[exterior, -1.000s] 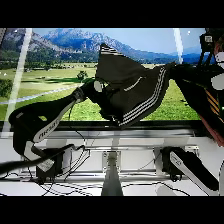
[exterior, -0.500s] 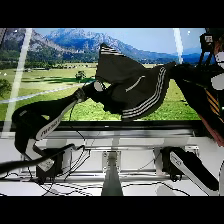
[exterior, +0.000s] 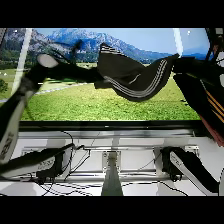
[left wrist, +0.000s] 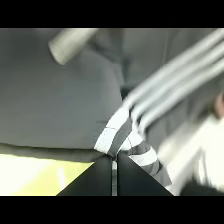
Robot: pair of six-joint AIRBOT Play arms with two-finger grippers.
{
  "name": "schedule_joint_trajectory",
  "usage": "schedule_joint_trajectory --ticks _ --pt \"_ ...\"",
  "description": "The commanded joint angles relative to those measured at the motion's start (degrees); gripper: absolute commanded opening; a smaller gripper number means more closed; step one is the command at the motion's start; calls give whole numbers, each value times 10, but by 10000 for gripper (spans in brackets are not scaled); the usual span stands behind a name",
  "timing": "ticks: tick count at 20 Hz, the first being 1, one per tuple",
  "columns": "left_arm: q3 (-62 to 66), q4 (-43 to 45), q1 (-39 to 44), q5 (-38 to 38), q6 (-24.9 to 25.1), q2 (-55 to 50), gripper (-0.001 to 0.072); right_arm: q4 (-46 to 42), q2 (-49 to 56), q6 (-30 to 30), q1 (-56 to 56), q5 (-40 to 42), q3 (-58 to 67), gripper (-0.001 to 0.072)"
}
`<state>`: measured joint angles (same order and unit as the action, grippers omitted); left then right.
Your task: Fold the clothes and pants, and hang the long-sleeved shirts on hangers.
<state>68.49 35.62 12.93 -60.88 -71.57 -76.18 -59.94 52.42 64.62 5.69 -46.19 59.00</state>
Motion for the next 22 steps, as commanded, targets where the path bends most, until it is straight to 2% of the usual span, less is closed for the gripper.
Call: schedule_joint_trajectory --ticks 1,6,7,10,13,14,16,17,21,22 --pt "1 -1 -141 12 20 152 10 27 -17 -10 0 0 49 25" --pt "1 -1 -298 137 20 354 11 125 -73 -12 0 -23 160 24" --pt "1 -1 -316 162 23 388 11 137 -89 -12 0 -36 184 25" --pt "1 7 -358 241 80 489 11 217 -144 -10 0 -110 247 25" --pt "0 80 -385 339 78 565 9 343 -193 -10 0 -141 262 24" --pt "0 102 -391 360 70 580 8 355 -205 -9 0 -141 262 24" --pt "0 134 -395 349 55 581 8 352 -212 23 0 -144 262 24" --pt "0 138 -395 319 56 568 8 344 -206 38 0 -147 260 24" --pt "0 121 -388 136 58 436 8 324 -137 68 0 -158 222 24" --pt "0 109 -377 99 73 384 8 325 -110 68 -1 -162 203 24"
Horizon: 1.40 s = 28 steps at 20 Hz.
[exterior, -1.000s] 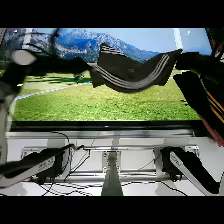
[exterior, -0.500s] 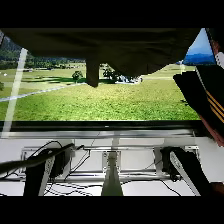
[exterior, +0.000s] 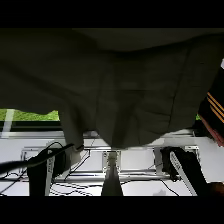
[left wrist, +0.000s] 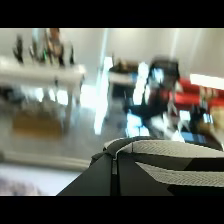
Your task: Fold the clothes and pants, and hang the long-sleeved shirts on hangers.
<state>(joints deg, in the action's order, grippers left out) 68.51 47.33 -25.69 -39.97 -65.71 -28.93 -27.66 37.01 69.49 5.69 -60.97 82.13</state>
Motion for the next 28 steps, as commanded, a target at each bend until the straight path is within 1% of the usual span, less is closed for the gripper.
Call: schedule_joint_trajectory --ticks 1,2,3,4,7,9,11,13,14,16,18,19,20,22,25,26,27,28 --pt "0 -15 29 -135 31 -141 8 -1 78 19 -7 -12 -50 24" --pt "0 -15 58 -145 53 -200 8 -8 111 18 -17 -3 -70 24" --pt "0 -14 89 -142 73 -260 8 -21 151 15 -33 12 -89 25" --pt "0 -14 114 -128 82 -314 8 -44 190 14 -49 32 -101 25" --pt "0 -15 162 -53 78 -454 8 -130 322 14 -99 143 -116 25" --pt "0 -15 167 -28 59 -493 8 -133 392 14 -109 215 -116 25" --pt "0 -15 163 -30 57 -494 8 -132 434 14 -110 263 -116 25" --pt "0 -15 163 -68 42 -477 8 -134 450 14 -110 293 -116 25" --pt "0 -15 167 -111 40 -466 8 -142 450 14 -110 300 -115 25" --pt "0 -15 173 -228 23 -442 9 -173 447 14 -110 301 -113 25" --pt "0 -15 179 -366 11 -417 9 -241 440 14 -110 292 -104 25" --pt "0 -16 185 -431 -4 -402 9 -272 438 14 -106 281 -96 24" --pt "-1 -15 195 -471 -16 -388 9 -296 436 14 -98 266 -85 24" --pt "-7 -16 231 -499 -44 -358 9 -328 434 14 -75 247 -67 25" --pt "-43 -16 325 -498 -64 -334 10 -343 434 14 -36 231 -59 24" --pt "-59 -19 363 -494 -75 -335 10 -345 435 14 -26 224 -59 25" --pt "-80 -19 406 -473 -76 -336 10 -352 435 14 -17 216 -59 25" --pt "-103 -19 448 -437 -76 -336 10 -362 435 14 -12 208 -59 25"
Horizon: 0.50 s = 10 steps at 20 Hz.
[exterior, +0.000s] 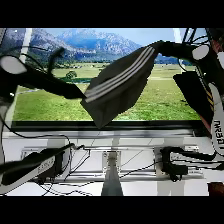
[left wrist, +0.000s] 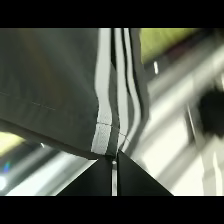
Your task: Fold the clothes and pants, and hang the long-sleeved shirts on hangers.
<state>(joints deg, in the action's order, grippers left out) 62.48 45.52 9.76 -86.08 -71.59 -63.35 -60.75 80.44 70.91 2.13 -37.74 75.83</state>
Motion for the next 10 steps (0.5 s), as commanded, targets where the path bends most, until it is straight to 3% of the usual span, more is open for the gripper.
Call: schedule_joint_trajectory --ticks 1,3,6,7,8,9,10 --pt "-65 -1 131 64 -17 7 10 -43 1 0 26 -34 4 25" --pt "-100 -1 183 135 -17 -4 11 -95 3 0 26 -59 4 24" --pt "-116 -1 199 153 -17 -42 11 -163 20 0 26 -110 -1 25" --pt "-116 -1 198 151 -17 -56 16 -169 28 0 26 -131 -4 96" --pt "-116 -1 198 147 -17 -70 178 -172 37 0 26 -147 -4 371" --pt "-116 -1 198 144 -17 -82 526 -172 47 0 26 -156 -4 619" --pt "-116 3 196 143 -17 -93 687 -171 54 2 26 -161 -4 643"
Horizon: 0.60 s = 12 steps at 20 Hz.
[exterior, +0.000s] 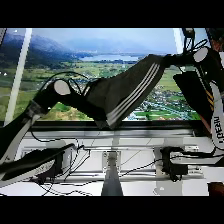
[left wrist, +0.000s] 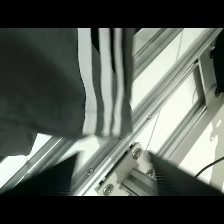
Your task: Fold the clothes and pants, and hang the long-sleeved shirts on hangers.
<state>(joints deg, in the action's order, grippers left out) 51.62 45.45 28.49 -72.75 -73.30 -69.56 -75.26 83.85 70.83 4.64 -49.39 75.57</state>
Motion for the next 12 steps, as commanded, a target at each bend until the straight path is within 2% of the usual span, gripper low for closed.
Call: schedule_joint_trajectory --ticks 1,4,7,9,12 --pt "-7 13 4 10 0 -37 695 -26 25 3 1 -48 -2 638" --pt "-6 19 -57 17 0 -26 694 -28 26 3 1 -48 -2 637" --pt "-6 29 -175 30 0 17 693 -30 26 3 1 -49 -2 636" --pt "-13 68 -246 30 0 39 693 -29 26 3 1 -49 -2 636" --pt "-83 73 -283 54 0 37 693 -28 26 4 1 -49 -2 635"
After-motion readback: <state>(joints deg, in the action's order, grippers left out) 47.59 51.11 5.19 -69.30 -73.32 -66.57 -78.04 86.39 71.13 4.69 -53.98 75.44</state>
